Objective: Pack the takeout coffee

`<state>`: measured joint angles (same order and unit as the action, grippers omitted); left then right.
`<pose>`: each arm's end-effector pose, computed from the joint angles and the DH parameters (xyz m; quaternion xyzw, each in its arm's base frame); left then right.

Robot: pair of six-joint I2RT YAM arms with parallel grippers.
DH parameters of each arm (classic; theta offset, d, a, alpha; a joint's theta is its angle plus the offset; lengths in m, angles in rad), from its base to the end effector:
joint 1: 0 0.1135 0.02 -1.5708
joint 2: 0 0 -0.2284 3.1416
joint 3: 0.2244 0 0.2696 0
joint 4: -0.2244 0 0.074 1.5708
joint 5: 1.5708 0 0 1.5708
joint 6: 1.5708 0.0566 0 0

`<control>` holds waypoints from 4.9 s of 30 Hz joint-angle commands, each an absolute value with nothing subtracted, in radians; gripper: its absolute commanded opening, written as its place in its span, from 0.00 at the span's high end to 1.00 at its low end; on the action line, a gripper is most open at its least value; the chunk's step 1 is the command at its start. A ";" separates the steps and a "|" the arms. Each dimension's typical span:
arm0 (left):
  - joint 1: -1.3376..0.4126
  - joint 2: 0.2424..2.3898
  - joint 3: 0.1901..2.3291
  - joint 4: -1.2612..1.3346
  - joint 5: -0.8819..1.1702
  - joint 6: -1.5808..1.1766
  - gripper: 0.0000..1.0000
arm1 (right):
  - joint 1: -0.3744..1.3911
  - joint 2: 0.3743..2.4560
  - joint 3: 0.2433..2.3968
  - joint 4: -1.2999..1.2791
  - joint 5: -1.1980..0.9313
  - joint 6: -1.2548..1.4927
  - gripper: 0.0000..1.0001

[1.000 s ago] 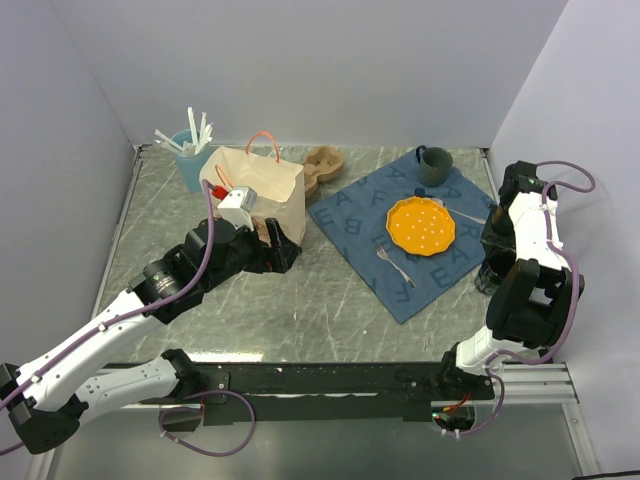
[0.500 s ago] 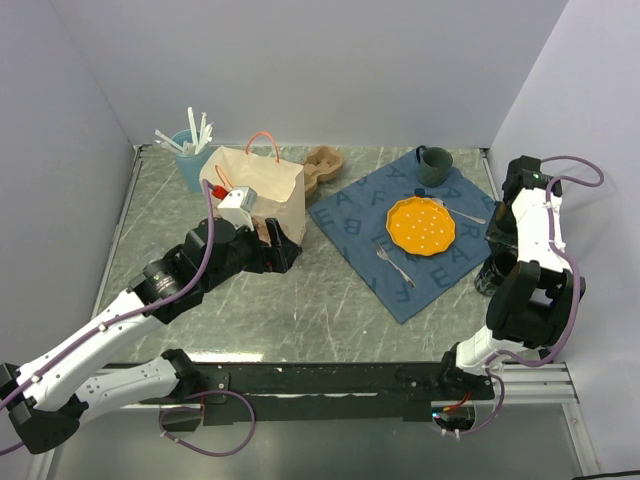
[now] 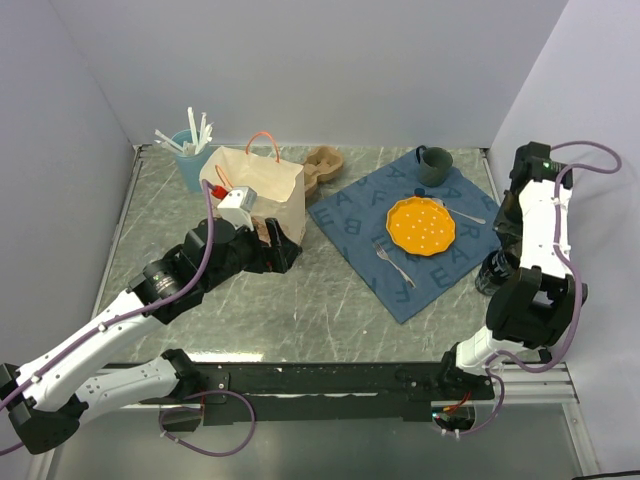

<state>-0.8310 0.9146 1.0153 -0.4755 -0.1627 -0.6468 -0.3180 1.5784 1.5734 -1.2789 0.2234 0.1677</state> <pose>0.1800 -0.1836 0.3330 0.0302 0.8244 -0.3283 0.4600 0.3014 -0.1124 0.2767 0.2520 0.9509 -0.1207 0.1334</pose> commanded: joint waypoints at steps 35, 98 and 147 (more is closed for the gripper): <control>-0.833 0.654 1.144 -0.574 -0.589 -0.669 0.03 | 1.055 1.664 1.623 -1.094 0.400 0.446 1.00; -0.426 1.152 1.000 -0.787 -0.454 -0.671 0.43 | 1.220 0.982 1.459 -1.204 0.388 0.595 0.61; -0.425 1.322 0.908 -0.583 -0.423 0.034 0.57 | 1.220 1.104 1.658 -1.324 0.474 0.492 0.61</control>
